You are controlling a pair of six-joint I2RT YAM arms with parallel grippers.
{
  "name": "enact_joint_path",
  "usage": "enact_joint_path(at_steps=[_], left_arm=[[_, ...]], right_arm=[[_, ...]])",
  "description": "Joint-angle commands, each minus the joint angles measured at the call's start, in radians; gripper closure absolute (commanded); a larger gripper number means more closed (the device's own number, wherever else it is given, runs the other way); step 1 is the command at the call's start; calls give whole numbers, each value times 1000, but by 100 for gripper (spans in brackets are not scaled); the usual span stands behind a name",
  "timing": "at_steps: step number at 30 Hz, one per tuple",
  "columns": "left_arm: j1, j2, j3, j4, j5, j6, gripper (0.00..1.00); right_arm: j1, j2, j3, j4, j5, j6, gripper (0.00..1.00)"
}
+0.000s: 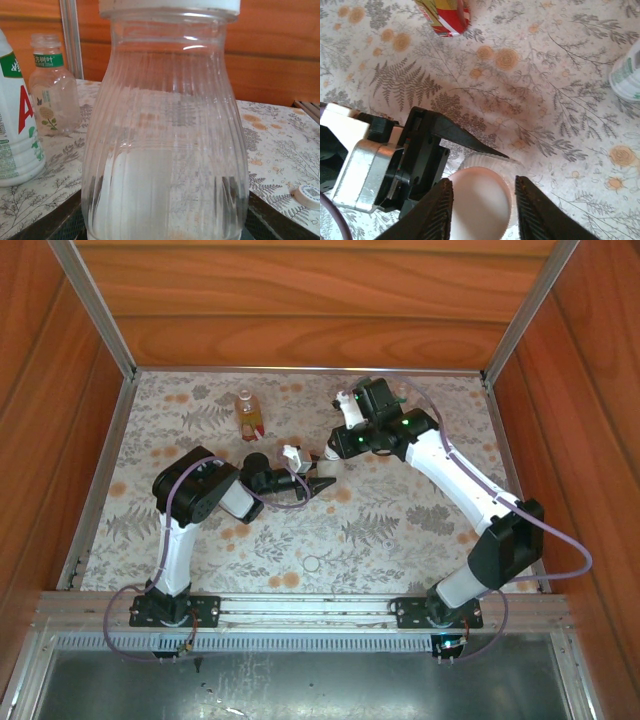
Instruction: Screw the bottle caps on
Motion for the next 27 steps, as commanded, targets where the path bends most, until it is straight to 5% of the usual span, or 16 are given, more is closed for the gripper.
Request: enact_joint_path(at_steps=[1, 17, 27], left_arm=[[-6, 24, -17, -77, 22, -31, 41], [-7, 22, -18, -76, 26, -28, 41], [-6, 20, -21, -76, 26, -26, 41]], right_arm=[[18, 12, -16, -156, 77, 30, 57], [51, 100, 185, -192, 82, 132, 40], [52, 130, 191, -216, 49, 87, 57]])
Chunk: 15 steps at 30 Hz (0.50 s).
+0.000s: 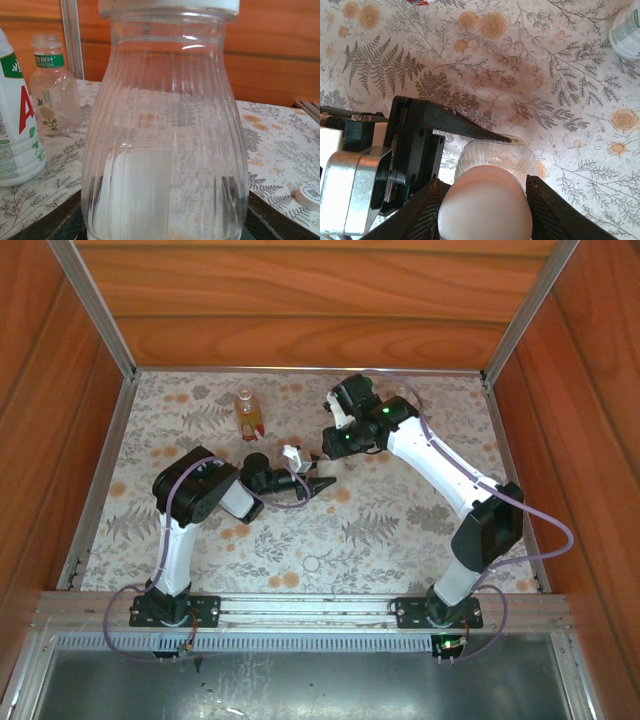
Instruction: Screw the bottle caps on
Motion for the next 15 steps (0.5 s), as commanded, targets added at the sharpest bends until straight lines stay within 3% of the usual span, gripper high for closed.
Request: enact_joint_path(at_steps=[1, 7, 15], left_arm=[[-6, 21, -21, -77, 28, -27, 41], [-3, 17, -24, -76, 30, -28, 41], [2, 17, -25, -76, 30, -33, 41]], right_arm=[[4, -6, 11, -34, -29, -40, 58], [4, -18, -30, -15, -98, -206, 63], [3, -68, -97, 36, -133, -342, 60]])
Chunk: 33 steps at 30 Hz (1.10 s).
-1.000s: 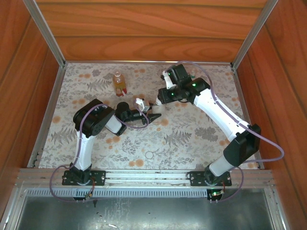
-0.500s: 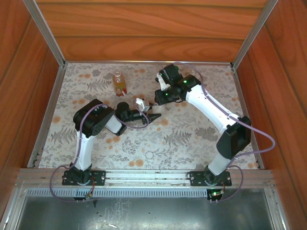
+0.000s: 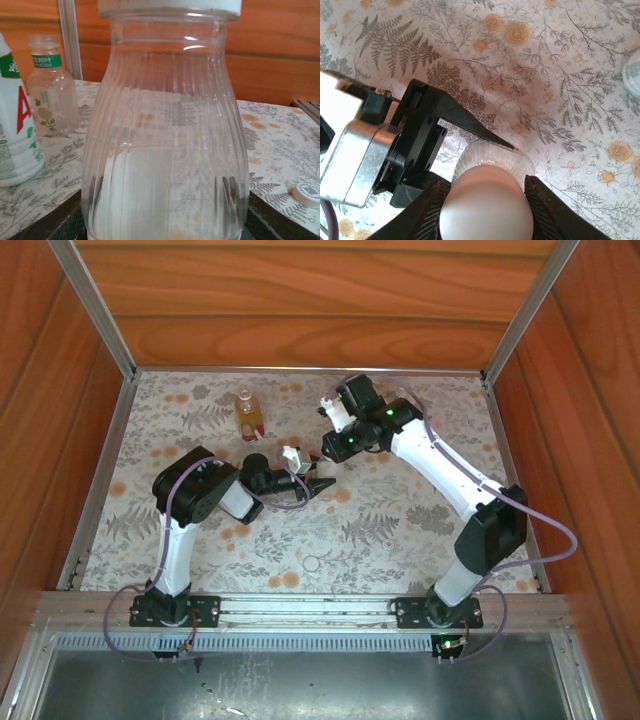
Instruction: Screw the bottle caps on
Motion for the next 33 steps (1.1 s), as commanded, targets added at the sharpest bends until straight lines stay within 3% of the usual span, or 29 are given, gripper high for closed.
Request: enact_joint_path(at_steps=[1, 7, 17, 23, 30, 33], left_arm=[[0, 15, -18, -85, 26, -37, 41], [6, 18, -12, -85, 29, -57, 41], [5, 20, -10, -85, 32, -60, 41], [5, 19, -13, -85, 34, -57, 41], [5, 19, -13, -86, 36, -57, 41], [6, 15, -15, -86, 36, -57, 41]], right_arm=[[7, -41, -62, 12, -71, -103, 60], [6, -79, -146, 108, -80, -149, 59], [6, -119, -146, 160, -10, -80, 39], [7, -164, -166, 184, 19, -37, 33], [-3, -213, -178, 217, 63, 35, 33], [-26, -200, -170, 199, 54, 68, 46]])
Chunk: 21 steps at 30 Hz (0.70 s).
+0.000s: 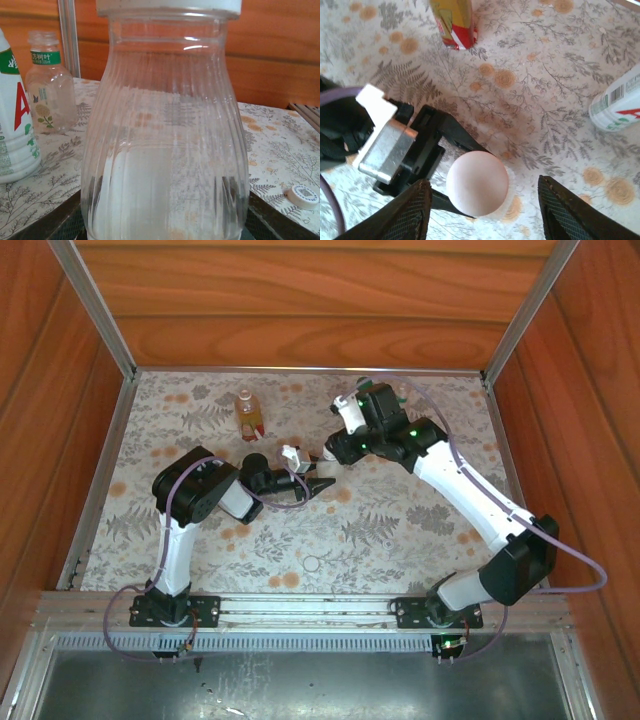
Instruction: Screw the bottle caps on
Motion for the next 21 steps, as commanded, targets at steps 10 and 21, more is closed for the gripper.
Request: enact_joint_path(at_steps=[10, 21], left_arm=[[0, 13, -17, -86, 28, -25, 41], [1, 14, -17, -86, 27, -25, 41]], right_arm=[[-47, 58, -9, -17, -45, 62, 64], [-61, 87, -2, -28, -89, 65, 68]])
